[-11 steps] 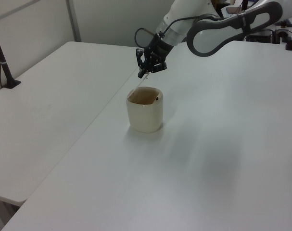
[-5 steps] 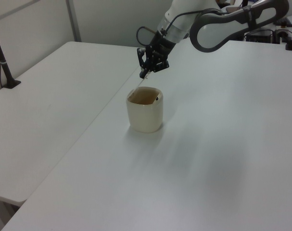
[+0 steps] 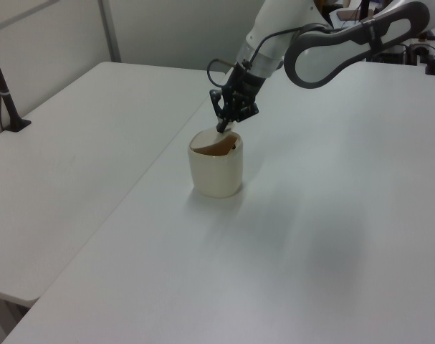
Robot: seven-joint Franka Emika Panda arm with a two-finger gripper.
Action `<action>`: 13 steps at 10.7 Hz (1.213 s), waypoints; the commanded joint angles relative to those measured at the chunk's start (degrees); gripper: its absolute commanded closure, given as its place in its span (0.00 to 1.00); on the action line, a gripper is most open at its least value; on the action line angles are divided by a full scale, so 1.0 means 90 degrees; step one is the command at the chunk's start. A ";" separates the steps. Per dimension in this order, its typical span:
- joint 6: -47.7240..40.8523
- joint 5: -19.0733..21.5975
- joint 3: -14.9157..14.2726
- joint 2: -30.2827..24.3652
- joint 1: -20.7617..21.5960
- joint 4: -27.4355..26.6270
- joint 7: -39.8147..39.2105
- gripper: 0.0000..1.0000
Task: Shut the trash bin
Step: 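Press the lid down onto the bin rim with the gripper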
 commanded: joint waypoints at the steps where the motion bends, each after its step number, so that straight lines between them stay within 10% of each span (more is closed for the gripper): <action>1: -0.0231 -0.0079 0.0014 -0.0205 -0.0058 -0.0356 -0.0138 1.00; 13: -0.1487 -0.0060 0.0024 -0.0768 -0.0262 -0.0268 -0.0662 1.00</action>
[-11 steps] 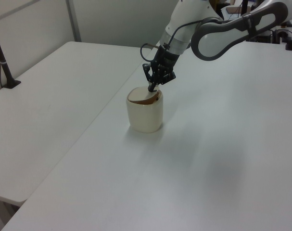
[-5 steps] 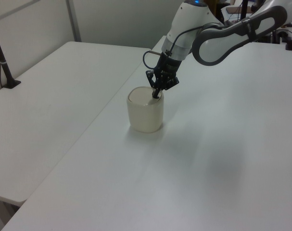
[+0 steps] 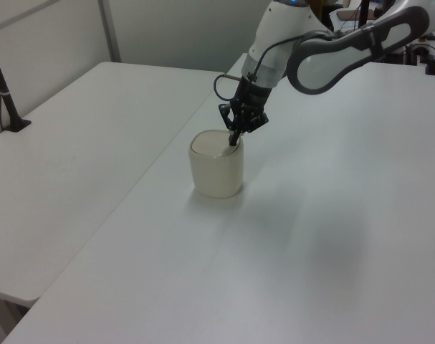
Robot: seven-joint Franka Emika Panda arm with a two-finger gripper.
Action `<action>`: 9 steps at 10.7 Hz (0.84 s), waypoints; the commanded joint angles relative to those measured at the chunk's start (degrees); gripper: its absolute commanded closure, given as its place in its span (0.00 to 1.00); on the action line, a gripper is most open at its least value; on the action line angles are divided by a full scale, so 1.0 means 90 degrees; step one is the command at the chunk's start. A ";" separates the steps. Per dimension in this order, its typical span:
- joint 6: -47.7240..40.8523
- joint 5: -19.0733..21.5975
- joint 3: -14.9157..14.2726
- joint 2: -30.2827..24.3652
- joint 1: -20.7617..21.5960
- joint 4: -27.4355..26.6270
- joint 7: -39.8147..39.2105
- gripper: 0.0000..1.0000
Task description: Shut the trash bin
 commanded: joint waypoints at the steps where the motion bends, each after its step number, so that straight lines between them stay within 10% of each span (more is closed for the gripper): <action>1: -0.1375 -0.0057 0.0027 -0.0953 -0.0253 -0.0014 -0.0731 1.00; 3: -0.2439 -0.0067 0.0027 -0.1597 -0.0428 -0.0024 -0.1278 0.74; 4: -0.3015 -0.0067 0.0027 -0.1900 -0.0555 -0.0024 -0.1454 0.28; 5: -0.3436 -0.0067 0.0027 -0.2213 -0.0682 -0.0044 -0.1804 0.08; 9: -0.4718 0.0021 0.0037 -0.3006 -0.1229 -0.0112 -0.3678 0.00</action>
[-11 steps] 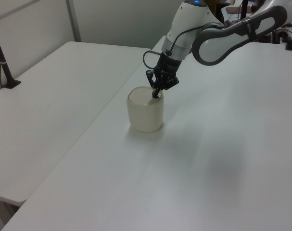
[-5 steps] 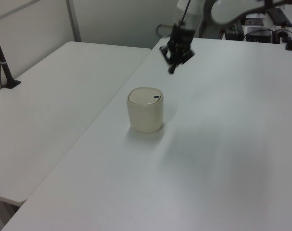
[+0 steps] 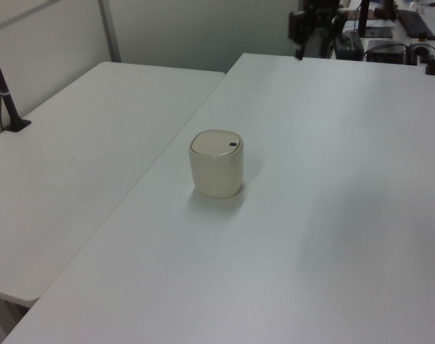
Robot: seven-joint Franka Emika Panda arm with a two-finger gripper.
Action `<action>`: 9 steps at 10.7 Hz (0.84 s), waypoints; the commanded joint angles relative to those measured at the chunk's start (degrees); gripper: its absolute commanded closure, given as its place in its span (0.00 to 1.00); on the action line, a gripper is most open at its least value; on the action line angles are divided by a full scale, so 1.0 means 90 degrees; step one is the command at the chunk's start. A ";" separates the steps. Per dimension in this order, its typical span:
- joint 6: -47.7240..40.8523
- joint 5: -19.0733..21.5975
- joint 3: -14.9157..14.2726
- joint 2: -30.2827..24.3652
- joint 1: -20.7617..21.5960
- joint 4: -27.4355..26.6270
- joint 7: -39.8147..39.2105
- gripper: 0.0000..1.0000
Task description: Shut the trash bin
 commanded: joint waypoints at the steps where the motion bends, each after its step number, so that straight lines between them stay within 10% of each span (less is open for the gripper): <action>1: -0.0411 0.0021 0.0049 -0.0565 -0.0420 -0.0345 -0.1514 0.00; 9: -0.0177 -0.0058 -0.0097 -0.0011 -0.0734 0.0180 -0.4674 0.00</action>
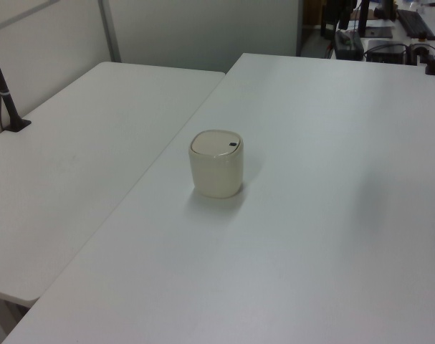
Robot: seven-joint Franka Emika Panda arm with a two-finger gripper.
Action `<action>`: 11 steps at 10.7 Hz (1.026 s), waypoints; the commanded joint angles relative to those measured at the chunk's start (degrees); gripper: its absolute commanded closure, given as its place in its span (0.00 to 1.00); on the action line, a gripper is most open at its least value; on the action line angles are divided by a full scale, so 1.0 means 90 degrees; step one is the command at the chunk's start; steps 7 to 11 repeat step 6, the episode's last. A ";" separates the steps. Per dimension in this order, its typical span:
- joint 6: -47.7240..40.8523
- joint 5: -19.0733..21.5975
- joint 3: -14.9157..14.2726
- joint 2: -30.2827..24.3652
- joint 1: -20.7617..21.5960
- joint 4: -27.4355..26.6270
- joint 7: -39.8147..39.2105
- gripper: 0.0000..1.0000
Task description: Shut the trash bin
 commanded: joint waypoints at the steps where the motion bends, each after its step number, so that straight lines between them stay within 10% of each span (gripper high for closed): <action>1: 0.0124 -0.0058 -0.0106 0.0462 0.0068 0.0486 -0.0335 0.00; 11: 0.0095 -0.0068 -0.0097 0.0483 0.0098 0.0419 -0.0364 0.00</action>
